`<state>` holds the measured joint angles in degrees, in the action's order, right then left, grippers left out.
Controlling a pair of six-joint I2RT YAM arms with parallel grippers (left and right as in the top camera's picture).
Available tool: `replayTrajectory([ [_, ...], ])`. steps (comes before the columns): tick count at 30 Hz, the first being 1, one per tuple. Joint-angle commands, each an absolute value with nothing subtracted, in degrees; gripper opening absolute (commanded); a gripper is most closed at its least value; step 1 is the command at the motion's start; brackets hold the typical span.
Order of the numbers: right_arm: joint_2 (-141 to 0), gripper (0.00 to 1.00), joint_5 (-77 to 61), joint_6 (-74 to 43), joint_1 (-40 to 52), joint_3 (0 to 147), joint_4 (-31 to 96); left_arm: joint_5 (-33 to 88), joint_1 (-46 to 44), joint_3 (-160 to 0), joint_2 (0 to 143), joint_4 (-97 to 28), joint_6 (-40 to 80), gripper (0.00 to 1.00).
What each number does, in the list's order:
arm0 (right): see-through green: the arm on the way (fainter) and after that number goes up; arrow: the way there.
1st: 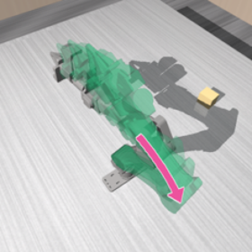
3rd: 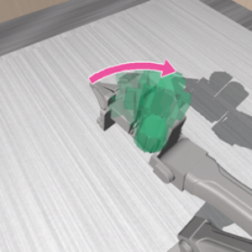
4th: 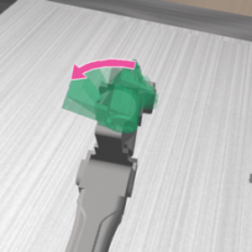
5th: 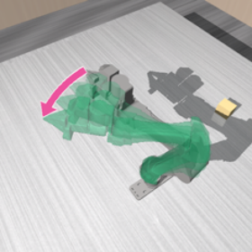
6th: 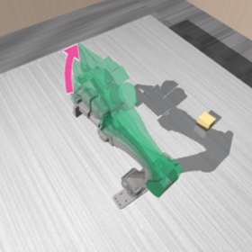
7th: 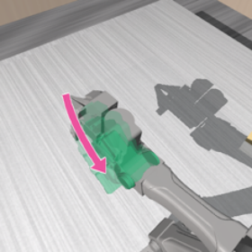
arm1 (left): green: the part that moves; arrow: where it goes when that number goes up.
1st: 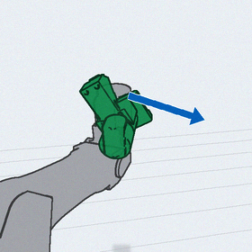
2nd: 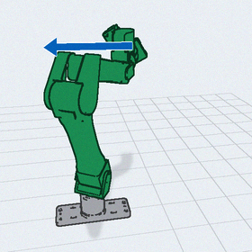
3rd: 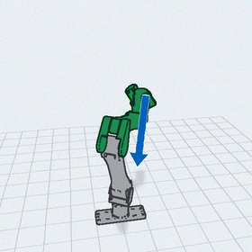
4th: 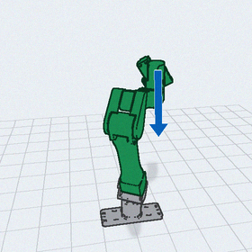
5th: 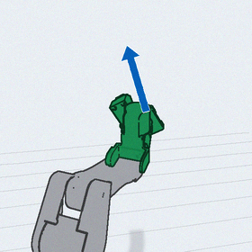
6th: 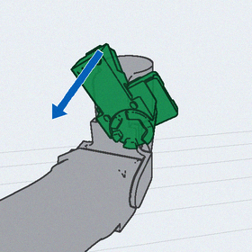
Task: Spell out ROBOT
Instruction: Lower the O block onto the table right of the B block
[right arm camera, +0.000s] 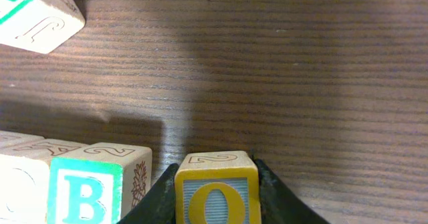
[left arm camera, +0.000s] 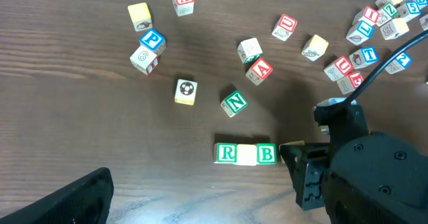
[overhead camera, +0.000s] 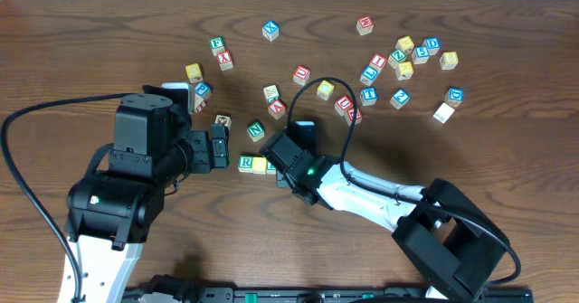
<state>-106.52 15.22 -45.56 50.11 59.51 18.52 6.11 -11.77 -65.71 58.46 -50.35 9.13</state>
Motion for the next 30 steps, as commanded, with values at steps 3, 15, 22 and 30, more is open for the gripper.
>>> replayTrajectory([
  [3, -107.9, 0.35, 16.4, -45.2, 50.6, 59.4, 18.4, 6.5, -11.6, -66.8, 58.4, -50.4, 8.6, 0.98],
  [15, -107.9, 0.41, 16.4, -45.1, 50.6, 59.5, 17.9, 6.4, -11.6, -66.8, 58.4, -50.4, 8.6, 0.98],
  [22, -107.9, 0.42, 16.6, -45.1, 50.6, 59.7, 18.0, 6.4, -11.6, -66.8, 58.4, -50.4, 8.6, 0.98],
  [30, -105.7, 0.40, 16.6, -44.5, 50.6, 59.8, 18.8, 6.4, -11.6, -66.8, 58.4, -50.4, 8.6, 0.98],
])
